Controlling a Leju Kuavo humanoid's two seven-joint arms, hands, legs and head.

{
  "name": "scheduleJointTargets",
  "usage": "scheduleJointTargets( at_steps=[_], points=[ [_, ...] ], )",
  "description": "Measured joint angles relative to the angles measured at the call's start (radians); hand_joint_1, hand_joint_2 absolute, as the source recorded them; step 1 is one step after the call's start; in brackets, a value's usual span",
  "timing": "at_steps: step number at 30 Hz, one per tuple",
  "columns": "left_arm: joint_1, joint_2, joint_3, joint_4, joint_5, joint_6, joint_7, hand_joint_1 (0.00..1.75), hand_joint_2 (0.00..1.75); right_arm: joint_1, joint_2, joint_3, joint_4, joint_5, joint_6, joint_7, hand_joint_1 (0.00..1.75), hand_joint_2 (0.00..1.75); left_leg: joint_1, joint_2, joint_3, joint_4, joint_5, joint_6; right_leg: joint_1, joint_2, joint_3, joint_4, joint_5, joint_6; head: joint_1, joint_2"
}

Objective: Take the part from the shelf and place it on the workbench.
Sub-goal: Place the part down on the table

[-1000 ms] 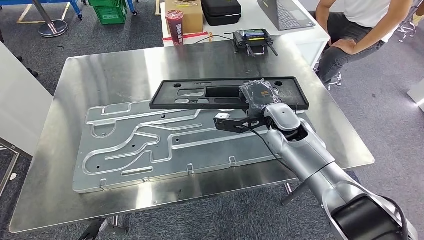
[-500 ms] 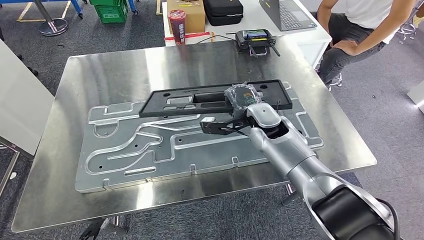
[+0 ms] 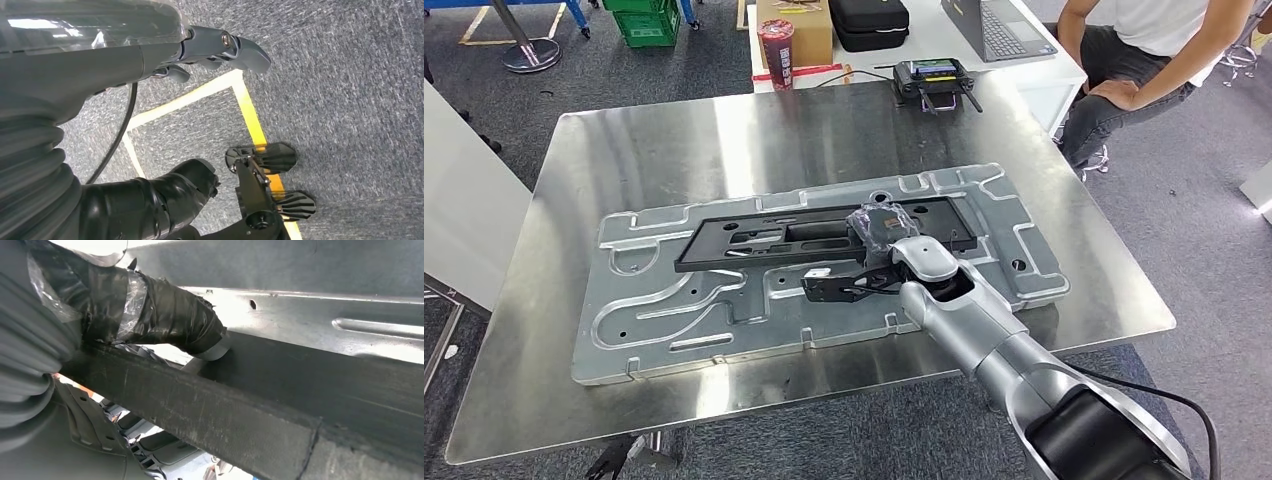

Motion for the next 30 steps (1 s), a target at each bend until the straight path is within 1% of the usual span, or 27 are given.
scheduleJointTargets(
  at_steps=[5, 9, 11, 15, 22, 30],
  points=[
    [-0.002, 0.0, 0.0, 0.001, -0.005, -0.001, 0.0, 0.0, 1.75, 0.003, 0.002, 0.0, 0.006, -0.001, 0.004, -0.001, 1.75, 1.75, 0.0, 0.0, 0.0, 0.0, 0.0, 0.0, 0.0, 0.0, 0.0, 0.0, 0.0, 0.0, 0.0, 0.0],
    [-0.004, 0.0, 0.0, 0.001, -0.005, -0.002, 0.0, 0.0, 1.75, 0.012, 0.004, 0.001, 0.011, -0.002, 0.004, -0.001, 0.0, 0.0, 0.0, 0.0, 0.0, 0.0, 0.0, 0.0, 0.0, 0.0, 0.0, 0.0, 0.0, 0.0, 0.0, 0.0],
    [-0.005, 0.0, 0.0, 0.001, -0.005, -0.004, 0.002, 0.0, 1.75, 0.019, 0.004, 0.002, 0.013, -0.002, 0.004, -0.002, 0.0, 0.0, 0.0, 0.0, 0.0, 0.0, 0.0, 0.0, 0.0, 0.0, 0.0, 0.0, 0.0, 0.0, 0.0, 0.0],
    [-0.005, 0.001, 0.001, 0.001, -0.008, -0.019, 0.003, 0.0, 0.0, 0.028, 0.004, 0.003, 0.016, -0.002, 0.004, 0.0, 0.0, 0.0, 0.0, 0.0, 0.0, 0.0, 0.0, 0.0, 0.0, 0.0, 0.0, 0.0, 0.0, 0.0, 0.0, 0.0],
    [-0.001, 0.003, 0.018, 0.005, 0.016, -0.039, 0.009, 0.0, 0.0, 0.028, 0.002, 0.003, 0.018, 0.001, -0.012, 0.038, 0.0, 0.0, 0.0, 0.0, 0.0, 0.0, 0.0, 0.0, 0.0, 0.0, 0.0, 0.0, 0.0, 0.0, 0.0, 0.0],
    [0.004, 0.003, 0.03, 0.007, 0.019, -0.041, 0.009, 0.0, 0.0, 0.026, -0.001, 0.003, 0.017, 0.002, -0.019, 0.048, 0.0, 0.0, 0.0, 0.0, 0.0, 0.0, 0.0, 0.0, 0.0, 0.0, 0.0, 0.0, 0.0, 0.0, 0.0, 0.0]
  ],
)
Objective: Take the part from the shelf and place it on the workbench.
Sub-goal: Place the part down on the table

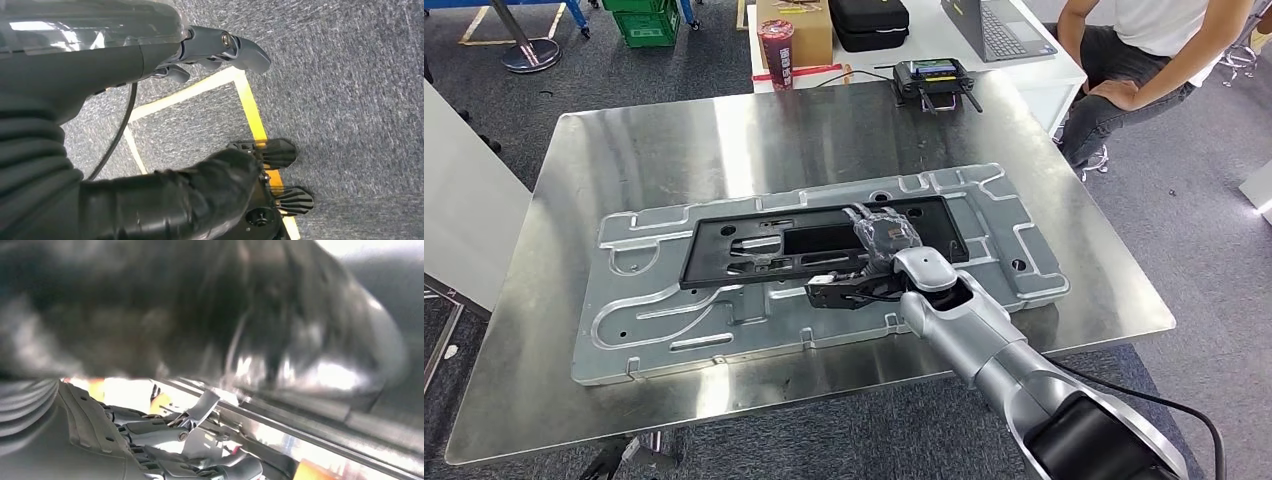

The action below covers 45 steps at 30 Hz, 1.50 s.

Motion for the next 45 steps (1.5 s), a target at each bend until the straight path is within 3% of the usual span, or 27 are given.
scheduleJointTargets(
  at_steps=[21, 38, 45],
  points=[
    [0.025, 0.002, 0.027, 0.006, 0.0, 0.014, -0.011, 0.0, 0.0, -0.042, -0.045, -0.008, -0.164, -0.003, -0.017, 0.067, 0.0, 0.0, 0.0, 0.0, 0.0, 0.0, -0.001, 0.0, 0.0, 0.0, -0.001, 0.0, -0.001, 0.0, 0.0, 0.0],
    [0.027, 0.002, 0.028, 0.011, -0.001, 0.017, -0.011, 0.0, 0.0, -0.04, -0.061, -0.022, -0.223, -0.006, -0.025, 0.066, 0.0, 0.0, 0.0, 0.0, 0.0, 0.0, -0.001, 0.0, 0.0, 0.0, -0.001, 0.0, -0.001, 0.0, 0.0, 0.0],
    [0.042, 0.003, 0.033, 0.012, -0.027, 0.06, -0.007, 0.0, 0.0, 0.026, -0.082, -0.05, -0.393, -0.078, -0.035, 0.026, 0.0, 0.0, 0.0, 0.003, 0.006, -0.005, 0.004, 0.016, -0.006, 0.001, 0.005, -0.004, -0.001, 0.017, 0.0, 0.0]
  ],
)
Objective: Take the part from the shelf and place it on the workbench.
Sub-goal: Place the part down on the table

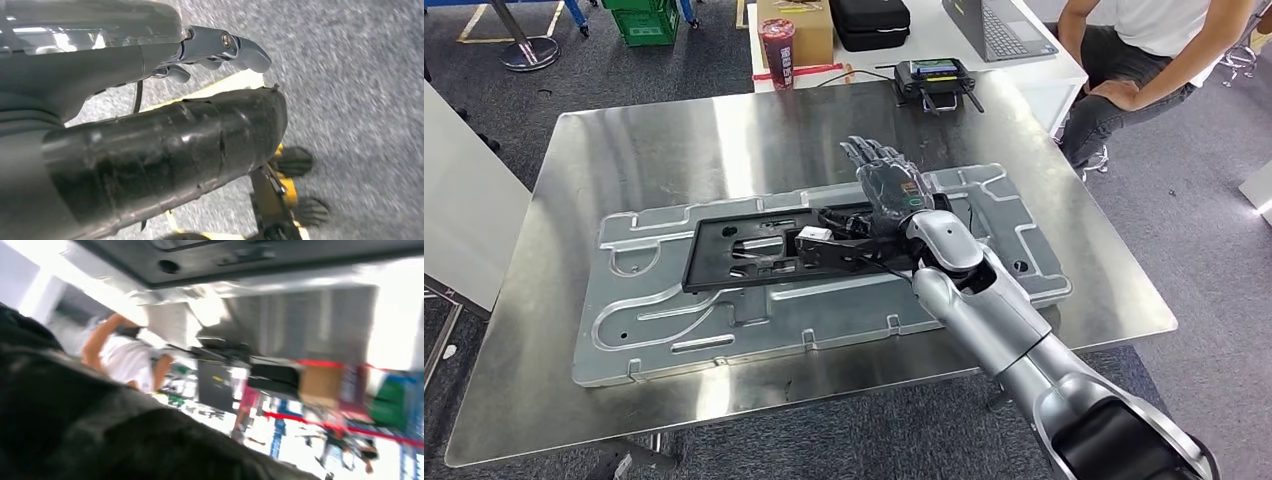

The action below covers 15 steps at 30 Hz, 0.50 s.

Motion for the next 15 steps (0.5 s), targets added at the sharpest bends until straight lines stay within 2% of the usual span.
scheduleJointTargets(
  at_steps=[1, 2, 5, 6, 7, 8, 9, 11, 12, 15],
  points=[
    [0.003, -0.001, 0.0, 0.0, -0.007, 0.012, -0.001, 0.0, 0.0, 0.02, -0.009, -0.004, -0.052, -0.014, 0.005, -0.002, 0.0, 0.0, 0.003, 0.002, 0.004, -0.007, 0.005, 0.005, 0.001, -0.001, -0.003, 0.012, -0.013, 0.003, 0.0, 0.0],
    [0.006, -0.001, 0.0, 0.0, -0.014, 0.023, -0.002, 0.0, 0.0, 0.041, -0.02, -0.006, -0.107, -0.028, 0.012, -0.007, 0.0, 0.0, 0.006, 0.004, 0.008, -0.014, 0.009, 0.009, 0.001, -0.002, -0.014, 0.044, -0.039, 0.006, 0.0, 0.0],
    [0.02, -0.01, 0.001, -0.002, -0.042, 0.055, -0.011, 0.0, 0.0, 0.153, -0.071, -0.009, -0.314, -0.07, 0.024, -0.043, 0.0, 0.0, 0.007, 0.005, 0.01, -0.017, 0.011, 0.013, -0.002, -0.004, -0.083, 0.223, -0.14, 0.012, 0.001, 0.0],
    [0.029, -0.016, 0.002, -0.005, -0.053, 0.062, -0.013, 0.0, 0.0, 0.207, -0.094, -0.007, -0.398, -0.075, 0.024, -0.052, 0.0, 0.0, 0.007, 0.004, 0.009, -0.016, 0.01, 0.013, -0.004, -0.004, -0.097, 0.263, -0.152, 0.014, 0.001, 0.0],
    [0.039, -0.022, 0.004, -0.01, -0.061, 0.067, -0.014, 0.0, 0.0, 0.258, -0.119, -0.003, -0.48, -0.075, 0.023, -0.057, 0.0, 0.0, 0.007, 0.003, 0.009, -0.014, 0.008, 0.011, -0.006, -0.005, -0.096, 0.268, -0.144, 0.014, 0.001, 0.0],
    [0.049, -0.027, 0.006, -0.017, -0.069, 0.069, -0.013, 0.0, 0.0, 0.299, -0.141, 0.002, -0.552, -0.07, 0.019, -0.058, 0.0, 0.0, 0.007, 0.002, 0.009, -0.011, 0.006, 0.009, -0.008, -0.006, -0.074, 0.232, -0.119, 0.014, 0.001, 0.0],
    [0.057, -0.033, 0.008, -0.024, -0.074, 0.07, -0.011, 0.0, 0.0, 0.328, -0.16, 0.006, -0.609, -0.064, 0.014, -0.059, 0.0, 0.0, 0.007, 0.002, 0.008, -0.007, 0.004, 0.006, -0.009, -0.008, -0.038, 0.167, -0.088, 0.013, 0.001, 0.0],
    [0.067, -0.042, 0.01, -0.039, -0.086, 0.071, -0.007, 0.0, 0.0, 0.368, -0.192, 0.013, -0.701, -0.051, 0.002, -0.063, 0.0, 0.0, 0.006, 0.003, 0.006, 0.0, -0.001, -0.003, -0.005, -0.011, 0.028, 0.053, -0.051, 0.006, 0.001, 0.0],
    [0.07, -0.045, 0.01, -0.047, -0.092, 0.071, -0.004, 0.0, 0.0, 0.384, -0.206, 0.015, -0.738, -0.046, -0.004, -0.066, 0.0, 0.0, 0.005, 0.003, 0.006, 0.002, -0.002, -0.008, -0.002, -0.011, 0.044, 0.024, -0.047, 0.001, 0.001, 0.0],
    [0.082, -0.053, 0.018, -0.074, -0.113, 0.067, 0.008, 0.0, 0.0, 0.415, -0.238, 0.023, -0.821, -0.039, -0.015, -0.07, 0.0, 0.0, 0.005, 0.004, 0.004, 0.004, 0.0, -0.026, 0.001, -0.01, 0.042, 0.011, -0.041, -0.018, 0.0, 0.0]
  ],
)
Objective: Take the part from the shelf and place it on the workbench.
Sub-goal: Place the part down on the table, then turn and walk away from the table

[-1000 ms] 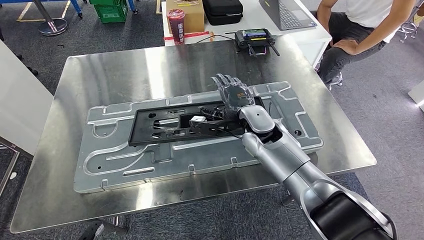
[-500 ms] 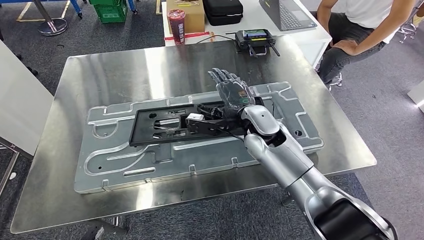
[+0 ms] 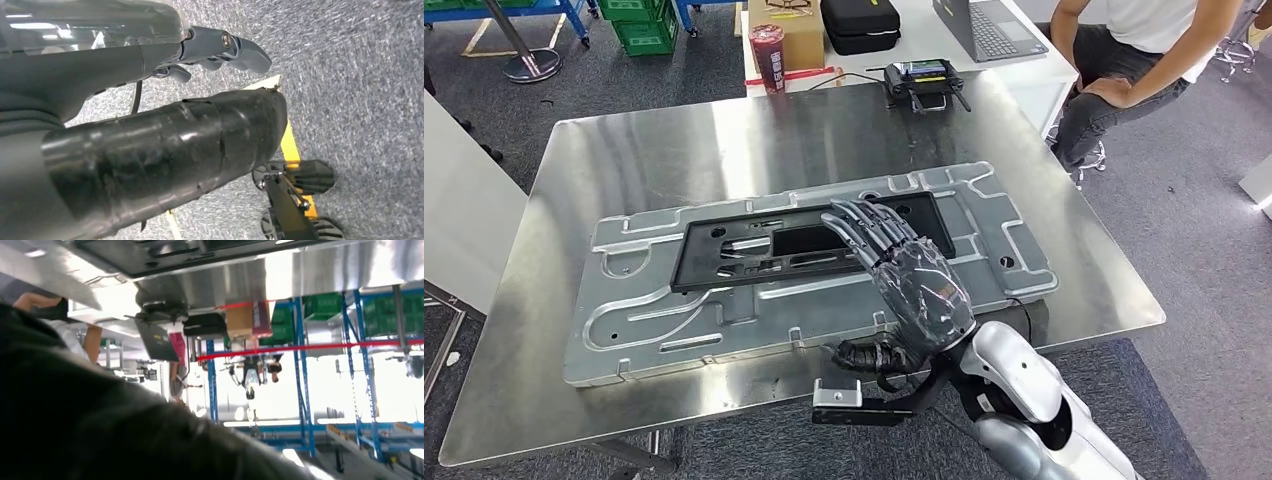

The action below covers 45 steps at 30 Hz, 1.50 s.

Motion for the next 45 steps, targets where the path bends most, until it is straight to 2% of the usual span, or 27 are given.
scheduleJointTargets(
  at_steps=[2, 5, 6, 7, 8, 10, 12, 15, 16, 17, 20, 21, 22, 23, 25, 27, 28, 31, 33, 35, 36, 37, 38, 40, 42, 43, 45],
  points=[
    [0.008, -0.003, 0.007, -0.016, -0.011, -0.005, 0.005, 0.0, 0.0, 0.01, -0.013, 0.003, -0.037, 0.001, -0.003, -0.001, 0.0, 0.0, 0.002, 0.0, -0.014, 0.036, -0.039, -0.01, -0.004, -0.001, -0.005, -0.009, 0.012, -0.017, 0.0, 0.0],
    [0.015, -0.008, 0.017, -0.036, -0.025, -0.01, 0.009, 0.0, 0.0, 0.027, -0.029, 0.007, -0.073, 0.008, -0.008, 0.0, 0.0, 0.0, 0.003, 0.0, -0.07, 0.206, -0.161, -0.018, -0.002, -0.004, -0.026, -0.011, 0.031, -0.03, -0.001, 0.0],
    [0.017, -0.01, 0.021, -0.042, -0.031, -0.013, 0.009, 0.0, 0.0, 0.035, -0.035, 0.008, -0.08, 0.015, -0.011, 0.0, 0.0, 0.0, 0.003, 0.0, -0.079, 0.251, -0.182, -0.02, 0.0, -0.005, -0.036, -0.009, 0.037, -0.031, -0.001, 0.0],
    [0.018, -0.012, 0.025, -0.048, -0.037, -0.017, 0.01, 0.0, 0.0, 0.044, -0.041, 0.01, -0.085, 0.024, -0.015, 0.001, 0.0, 0.0, 0.003, 0.0, -0.073, 0.266, -0.182, -0.019, 0.001, -0.005, -0.047, -0.007, 0.044, -0.03, -0.001, 0.0],
    [0.019, -0.014, 0.03, -0.054, -0.044, -0.021, 0.012, 0.0, 0.0, 0.053, -0.047, 0.011, -0.088, 0.036, -0.021, 0.001, 0.0, 0.0, 0.003, 0.0, -0.047, 0.241, -0.164, -0.018, 0.003, -0.004, -0.058, -0.004, 0.05, -0.029, -0.001, 0.0],
    [0.019, -0.016, 0.041, -0.064, -0.057, -0.028, 0.014, 0.0, 0.0, 0.075, -0.058, 0.014, -0.089, 0.061, -0.037, 0.001, 0.0, 0.0, 0.002, 0.0, 0.045, 0.113, -0.118, -0.009, 0.004, -0.004, -0.076, 0.002, 0.063, -0.024, -0.001, 0.0],
    [0.02, -0.019, 0.049, -0.072, -0.069, -0.033, 0.017, 0.0, 0.0, 0.099, -0.071, 0.018, -0.089, 0.083, -0.058, -0.001, 0.0, 0.0, -0.004, -0.001, 0.114, 0.004, -0.1, 0.001, 0.005, -0.004, -0.084, 0.003, 0.078, -0.014, -0.001, 0.0],
    [0.022, -0.024, 0.062, -0.079, -0.089, -0.036, 0.018, 0.0, 0.0, 0.139, -0.093, 0.024, -0.087, 0.105, -0.09, -0.004, 0.0, 1.31, -0.011, -0.002, 0.117, -0.028, -0.085, 0.017, 0.002, -0.005, -0.084, -0.006, 0.1, 0.007, -0.003, 0.0],
    [0.023, -0.026, 0.067, -0.081, -0.098, -0.036, 0.018, 0.0, 0.0, 0.154, -0.102, 0.025, -0.087, 0.11, -0.098, -0.005, 0.0, 1.75, -0.009, 0.0, 0.111, -0.033, -0.074, 0.024, 0.001, -0.004, -0.088, -0.003, 0.092, 0.013, -0.004, 0.0],
    [0.024, -0.03, 0.071, -0.084, -0.107, -0.035, 0.018, 0.0, 0.0, 0.168, -0.111, 0.026, -0.086, 0.114, -0.104, -0.005, 0.0, 1.75, -0.007, 0.002, 0.103, -0.038, -0.062, 0.032, 0.0, -0.004, -0.095, 0.013, 0.065, 0.019, -0.003, 0.0],
    [0.026, -0.041, 0.084, -0.092, -0.128, -0.034, 0.018, 0.0, 0.0, 0.208, -0.136, 0.026, -0.082, 0.124, -0.119, -0.005, 0.0, 1.75, -0.006, 0.005, 0.068, -0.04, -0.028, 0.049, -0.005, -0.003, -0.134, 0.166, -0.082, 0.035, -0.003, 0.0],
    [0.027, -0.045, 0.087, -0.093, -0.131, -0.034, 0.019, 0.0, 0.0, 0.219, -0.143, 0.025, -0.079, 0.126, -0.122, -0.005, 0.0, 1.75, -0.006, 0.004, 0.054, -0.037, -0.018, 0.048, -0.006, -0.003, -0.143, 0.224, -0.11, 0.038, -0.003, 0.0],
    [0.028, -0.048, 0.09, -0.094, -0.133, -0.034, 0.019, 0.0, 0.0, 0.228, -0.149, 0.025, -0.077, 0.126, -0.124, -0.005, 0.0, 1.75, -0.007, 0.004, 0.038, -0.034, -0.009, 0.047, -0.007, -0.003, -0.139, 0.258, -0.114, 0.04, -0.003, 0.0],
    [0.029, -0.051, 0.092, -0.095, -0.134, -0.034, 0.019, 0.0, 0.0, 0.234, -0.153, 0.025, -0.076, 0.127, -0.126, -0.005, 0.0, 1.75, -0.007, 0.003, 0.022, -0.029, -0.001, 0.045, -0.007, -0.003, -0.119, 0.26, -0.099, 0.04, -0.003, 0.0],
    [0.03, -0.054, 0.095, -0.095, -0.135, -0.034, 0.019, 0.0, 0.0, 0.239, -0.158, 0.025, -0.074, 0.127, -0.126, -0.005, 0.0, 1.75, -0.007, -0.001, -0.004, -0.017, 0.012, 0.039, -0.006, 0.002, -0.025, 0.157, -0.058, 0.034, -0.003, 0.0],
    [0.029, -0.058, 0.097, -0.098, -0.135, -0.034, 0.019, 0.0, 0.0, 0.241, -0.161, 0.024, -0.075, 0.127, -0.126, -0.005, 0.0, 1.75, -0.009, -0.006, -0.02, -0.008, 0.023, 0.029, -0.002, 0.011, 0.068, 0.024, -0.055, 0.023, -0.004, 0.0],
    [0.029, -0.059, 0.098, -0.099, -0.135, -0.034, 0.019, 0.0, 0.0, 0.243, -0.163, 0.024, -0.075, 0.127, -0.127, -0.005, 0.0, 1.75, -0.009, -0.008, -0.023, -0.007, 0.029, 0.024, 0.001, 0.015, 0.091, -0.013, -0.062, 0.017, -0.004, 0.0],
    [0.034, -0.061, 0.1, -0.102, -0.138, -0.034, 0.02, 0.0, 0.0, 0.247, -0.167, 0.023, -0.075, 0.128, -0.128, -0.005, 0.0, 1.75, -0.009, -0.016, -0.032, -0.009, 0.042, 0.005, 0.001, 0.004, 0.087, -0.033, -0.046, -0.003, -0.003, 0.0],
    [0.037, -0.063, 0.103, -0.104, -0.152, -0.034, 0.021, 0.0, 0.0, 0.253, -0.167, 0.021, -0.074, 0.135, -0.132, -0.006, 0.0, 1.75, -0.008, -0.015, -0.056, 0.037, -0.012, -0.003, -0.005, -0.01, 0.07, -0.044, -0.022, -0.021, -0.005, 0.0],
    [0.036, -0.067, 0.11, -0.107, -0.173, -0.034, 0.025, 0.0, 0.0, 0.27, -0.167, 0.016, -0.071, 0.15, -0.138, -0.006, 0.0, 1.75, -0.004, -0.01, -0.091, 0.152, -0.109, -0.01, -0.006, -0.026, 0.046, -0.046, -0.002, -0.029, -0.008, 0.0],
    [0.036, -0.07, 0.114, -0.109, -0.184, -0.033, 0.027, 0.0, 0.0, 0.282, -0.167, 0.013, -0.067, 0.156, -0.141, -0.006, 0.0, 1.75, -0.003, -0.009, -0.103, 0.212, -0.141, -0.014, -0.005, -0.035, 0.033, -0.044, 0.006, -0.028, -0.008, 0.0],
    [0.037, -0.073, 0.119, -0.111, -0.196, -0.033, 0.028, 0.0, 0.0, 0.294, -0.168, 0.008, -0.062, 0.161, -0.144, -0.006, 0.0, 1.75, -0.001, -0.008, -0.106, 0.255, -0.148, -0.018, -0.005, -0.045, 0.019, -0.041, 0.013, -0.026, -0.009, 0.0],
    [0.037, -0.076, 0.123, -0.114, -0.209, -0.033, 0.029, 0.0, 0.0, 0.307, -0.168, 0.003, -0.054, 0.165, -0.148, -0.006, 0.0, 1.75, 0.001, -0.006, -0.092, 0.266, -0.133, -0.021, -0.006, -0.055, 0.005, -0.035, 0.02, -0.024, -0.009, 0.0],
    [0.037, -0.083, 0.134, -0.121, -0.236, -0.033, 0.031, 0.0, 0.0, 0.333, -0.168, -0.011, -0.032, 0.173, -0.156, -0.003, 0.0, 1.75, 0.005, 0.013, -0.015, 0.187, -0.077, -0.027, -0.007, -0.076, -0.023, -0.019, 0.03, -0.016, -0.009, 0.0],
    [0.033, -0.091, 0.147, -0.132, -0.261, -0.035, 0.031, 0.0, 0.0, 0.359, -0.167, -0.029, -0.003, 0.179, -0.165, 0.007, 0.0, 1.75, 0.002, 0.048, 0.08, 0.053, -0.072, -0.025, -0.005, -0.095, -0.042, -0.001, 0.037, -0.006, -0.008, 0.0],
    [0.032, -0.095, 0.155, -0.138, -0.272, -0.037, 0.032, 0.0, 0.0, 0.37, -0.167, -0.04, 0.015, 0.18, -0.169, 0.013, 0.0, 1.75, -0.002, 0.059, 0.104, 0.009, -0.082, -0.02, -0.004, -0.105, -0.045, 0.005, 0.04, 0.001, -0.008, 0.0],
    [0.035, -0.104, 0.17, -0.148, -0.288, -0.042, 0.035, 0.0, 0.0, 0.39, -0.163, -0.06, 0.058, 0.18, -0.178, 0.022, 0.0, 1.75, -0.008, 0.049, 0.103, -0.015, -0.087, 0.001, -0.004, -0.127, -0.045, 0.005, 0.052, 0.016, -0.007, 0.0]
  ],
)
